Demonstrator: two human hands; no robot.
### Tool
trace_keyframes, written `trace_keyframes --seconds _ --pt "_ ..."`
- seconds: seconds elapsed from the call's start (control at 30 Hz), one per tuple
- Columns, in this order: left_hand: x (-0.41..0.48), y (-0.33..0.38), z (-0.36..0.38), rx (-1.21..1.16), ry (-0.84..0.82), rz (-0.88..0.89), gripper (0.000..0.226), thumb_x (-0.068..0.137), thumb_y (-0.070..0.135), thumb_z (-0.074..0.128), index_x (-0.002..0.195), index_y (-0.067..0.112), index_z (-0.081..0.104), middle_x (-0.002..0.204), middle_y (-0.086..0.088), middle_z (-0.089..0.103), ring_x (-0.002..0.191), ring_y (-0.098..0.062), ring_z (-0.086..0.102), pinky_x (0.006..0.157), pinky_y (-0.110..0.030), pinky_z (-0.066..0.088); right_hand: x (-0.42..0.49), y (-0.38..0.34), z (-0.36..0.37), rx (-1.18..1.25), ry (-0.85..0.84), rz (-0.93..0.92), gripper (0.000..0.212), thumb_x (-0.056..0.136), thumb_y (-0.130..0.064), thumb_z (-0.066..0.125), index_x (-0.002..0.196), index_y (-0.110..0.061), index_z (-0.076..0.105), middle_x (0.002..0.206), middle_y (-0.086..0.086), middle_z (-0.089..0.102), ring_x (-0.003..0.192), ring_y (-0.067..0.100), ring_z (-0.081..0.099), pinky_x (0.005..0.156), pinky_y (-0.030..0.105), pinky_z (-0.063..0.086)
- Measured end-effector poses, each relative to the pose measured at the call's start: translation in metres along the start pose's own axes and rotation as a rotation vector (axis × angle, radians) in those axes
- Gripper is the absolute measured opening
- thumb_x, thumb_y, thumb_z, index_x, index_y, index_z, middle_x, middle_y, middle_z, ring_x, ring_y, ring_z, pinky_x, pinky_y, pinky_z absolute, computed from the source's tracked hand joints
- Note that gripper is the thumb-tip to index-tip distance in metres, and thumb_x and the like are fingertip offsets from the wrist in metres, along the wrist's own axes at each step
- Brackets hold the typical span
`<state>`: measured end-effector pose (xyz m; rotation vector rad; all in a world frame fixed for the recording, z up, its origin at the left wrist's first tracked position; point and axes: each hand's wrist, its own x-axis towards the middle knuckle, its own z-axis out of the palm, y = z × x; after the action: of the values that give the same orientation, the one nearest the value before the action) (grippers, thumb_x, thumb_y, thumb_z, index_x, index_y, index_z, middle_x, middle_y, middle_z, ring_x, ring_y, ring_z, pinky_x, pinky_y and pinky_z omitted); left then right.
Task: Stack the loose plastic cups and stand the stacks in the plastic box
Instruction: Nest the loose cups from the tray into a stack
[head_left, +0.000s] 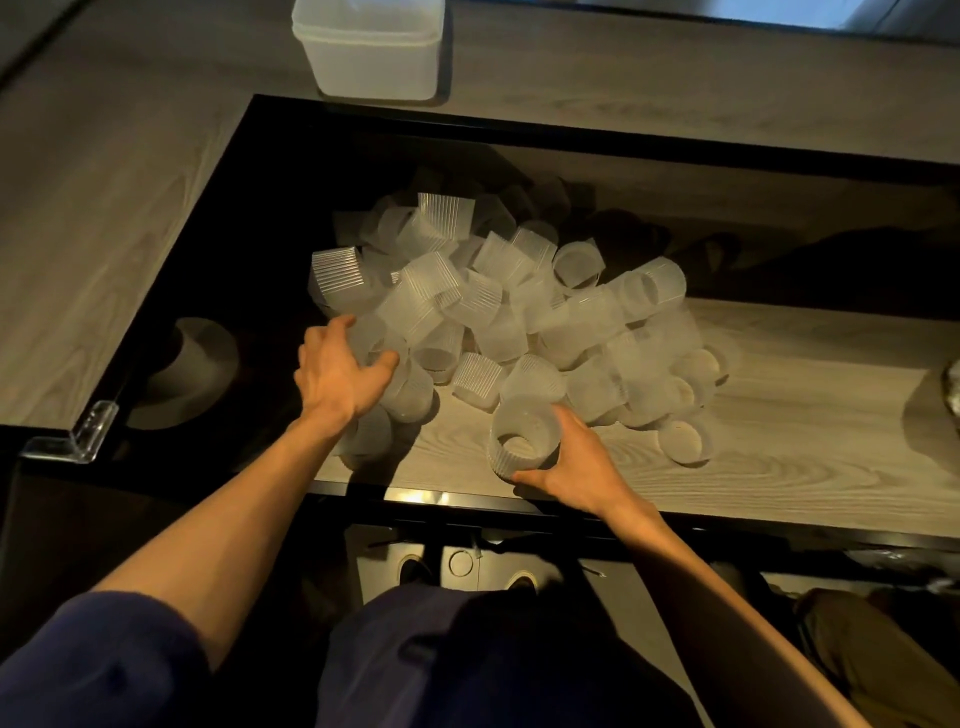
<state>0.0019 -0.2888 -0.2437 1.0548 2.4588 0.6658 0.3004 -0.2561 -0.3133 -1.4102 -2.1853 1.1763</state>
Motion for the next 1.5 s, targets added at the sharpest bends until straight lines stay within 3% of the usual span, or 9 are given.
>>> trace_keyframes --seconds 0.2,0.6,0.73,0.97,1.1,1.2,1.33,1.43,1.5 --pt "-0.002 0.004 -0.005 -0.051 0.006 0.03 0.073 0.085 0.049 0.07 0.147 0.017 0.048 0.144 -0.013 0.04 0.132 -0.035 0.045 0.11 -0.046 0.041 0.004 -0.005 0.004 -0.007 -0.011 -0.019 0.091 0.062 -0.032 0.097 0.14 -0.023 0.052 0.135 -0.007 0.058 0.124 0.007 0.052 0.102 0.019 0.038" --pt "0.003 -0.006 -0.013 -0.066 0.05 -0.075 0.069 0.084 0.054 0.068 0.141 0.017 0.054 0.144 -0.014 0.042 0.124 -0.036 0.053 0.103 -0.043 0.045 0.007 -0.01 0.007 -0.006 -0.026 -0.023 0.088 0.065 -0.031 0.097 0.14 -0.022 0.051 0.127 -0.014 0.052 0.118 0.003 0.05 0.098 0.017 0.039" --pt "0.005 -0.008 -0.016 -0.024 0.078 -0.074 0.065 0.084 0.053 0.067 0.137 0.015 0.059 0.142 -0.015 0.046 0.12 -0.036 0.056 0.098 -0.042 0.047 0.008 -0.012 0.009 0.007 -0.036 -0.006 0.088 0.065 -0.033 0.096 0.139 -0.025 0.051 0.129 -0.012 0.054 0.118 0.002 0.05 0.09 0.002 0.033" --pt "0.006 -0.004 -0.021 0.054 0.081 -0.122 0.072 0.082 0.056 0.066 0.138 0.012 0.057 0.141 -0.017 0.044 0.116 -0.041 0.057 0.095 -0.045 0.049 0.01 -0.015 0.01 0.0 -0.045 0.007 0.088 0.063 -0.036 0.097 0.138 -0.025 0.051 0.132 -0.007 0.057 0.116 0.004 0.052 0.094 0.016 0.038" --pt "-0.006 0.003 -0.021 -0.033 0.251 0.041 0.072 0.08 0.05 0.068 0.138 0.01 0.053 0.137 -0.013 0.044 0.117 -0.034 0.056 0.096 -0.042 0.049 0.012 -0.014 0.012 0.001 -0.035 0.001 0.088 0.062 -0.037 0.096 0.138 -0.027 0.052 0.132 -0.008 0.058 0.117 0.004 0.054 0.094 0.014 0.038" --pt "-0.018 0.015 -0.019 -0.182 0.257 0.212 0.074 0.077 0.045 0.069 0.14 0.011 0.05 0.133 -0.006 0.041 0.114 -0.021 0.052 0.092 -0.026 0.044 0.012 -0.013 0.014 0.0 -0.027 -0.003 0.087 0.063 -0.036 0.096 0.137 -0.026 0.052 0.131 -0.008 0.058 0.117 0.006 0.054 0.095 0.017 0.039" --pt "-0.051 0.034 0.004 -0.29 0.045 0.611 0.077 0.072 0.04 0.067 0.139 0.007 0.052 0.126 0.001 0.038 0.109 -0.011 0.049 0.088 -0.003 0.037 0.011 -0.012 0.015 0.01 -0.021 -0.007 0.085 0.063 -0.037 0.096 0.136 -0.029 0.053 0.128 -0.01 0.059 0.115 0.004 0.055 0.093 0.018 0.043" --pt "-0.07 0.037 0.026 -0.278 -0.133 0.807 0.081 0.074 0.042 0.066 0.142 0.002 0.05 0.128 -0.003 0.04 0.114 -0.014 0.05 0.095 -0.008 0.04 0.009 -0.014 0.016 0.017 -0.017 -0.011 0.079 0.065 -0.046 0.091 0.133 -0.031 0.054 0.124 -0.012 0.06 0.112 0.001 0.058 0.089 0.016 0.046" --pt "-0.075 0.035 0.037 -0.22 -0.213 0.862 0.084 0.077 0.047 0.067 0.144 0.001 0.047 0.131 -0.007 0.039 0.116 -0.014 0.048 0.096 -0.019 0.048 0.009 -0.014 0.016 0.0 -0.01 -0.012 0.07 0.065 -0.049 0.083 0.127 -0.033 0.054 0.119 -0.013 0.061 0.108 0.002 0.06 0.089 0.027 0.054"
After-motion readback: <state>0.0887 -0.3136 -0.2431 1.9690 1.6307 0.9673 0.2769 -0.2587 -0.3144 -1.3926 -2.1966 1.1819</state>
